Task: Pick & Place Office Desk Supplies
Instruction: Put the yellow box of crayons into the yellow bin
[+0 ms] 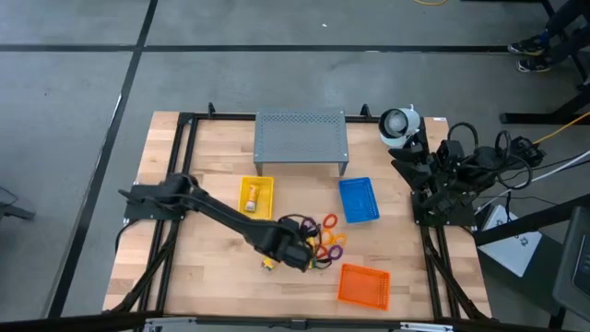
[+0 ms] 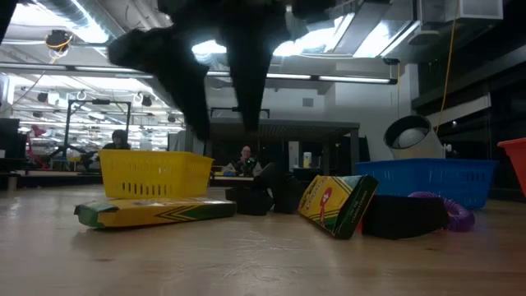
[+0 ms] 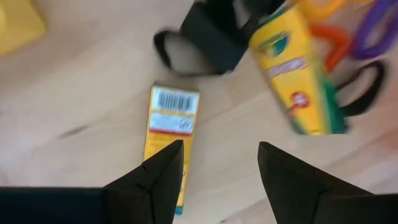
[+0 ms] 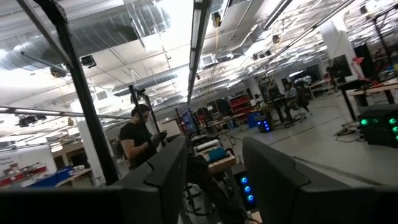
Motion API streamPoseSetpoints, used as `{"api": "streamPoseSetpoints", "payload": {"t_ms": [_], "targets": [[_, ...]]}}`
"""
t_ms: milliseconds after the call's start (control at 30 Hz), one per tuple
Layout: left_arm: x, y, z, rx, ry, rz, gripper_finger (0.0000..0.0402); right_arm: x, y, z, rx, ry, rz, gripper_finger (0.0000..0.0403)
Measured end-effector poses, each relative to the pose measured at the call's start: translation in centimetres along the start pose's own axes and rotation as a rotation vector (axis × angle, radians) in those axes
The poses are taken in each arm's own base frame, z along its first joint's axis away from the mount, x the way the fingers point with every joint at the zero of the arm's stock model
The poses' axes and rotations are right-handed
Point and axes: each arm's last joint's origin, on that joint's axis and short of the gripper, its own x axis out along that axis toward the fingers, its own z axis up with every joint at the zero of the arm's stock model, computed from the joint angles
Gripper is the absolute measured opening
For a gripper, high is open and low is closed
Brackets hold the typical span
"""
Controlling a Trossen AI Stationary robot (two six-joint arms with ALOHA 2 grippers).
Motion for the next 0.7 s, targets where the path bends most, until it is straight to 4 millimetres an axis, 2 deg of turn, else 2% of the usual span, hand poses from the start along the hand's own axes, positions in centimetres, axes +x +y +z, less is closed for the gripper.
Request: {"api": "streamPoseSetpoints", "payload": {"t_ms": [167, 633, 700], "targets": [[0.6, -0.4, -0.6, 0.036, 0.018, 0.023, 0.0206, 0.0, 0.0, -0.3, 0.024, 0.031, 0.025, 0.016], [1.2, 0.3, -0.6, 0.037, -0.031, 0.087, 0.0294, 0.0, 0.0, -0.4, 0.049, 0.045, 0.03, 0.016], [1.9, 0.2, -0.7, 0.038, -0.03, 0.098, 0.0299, 0.0, 0.0, -0.4, 0.049, 0.045, 0.03, 0.016]]}}
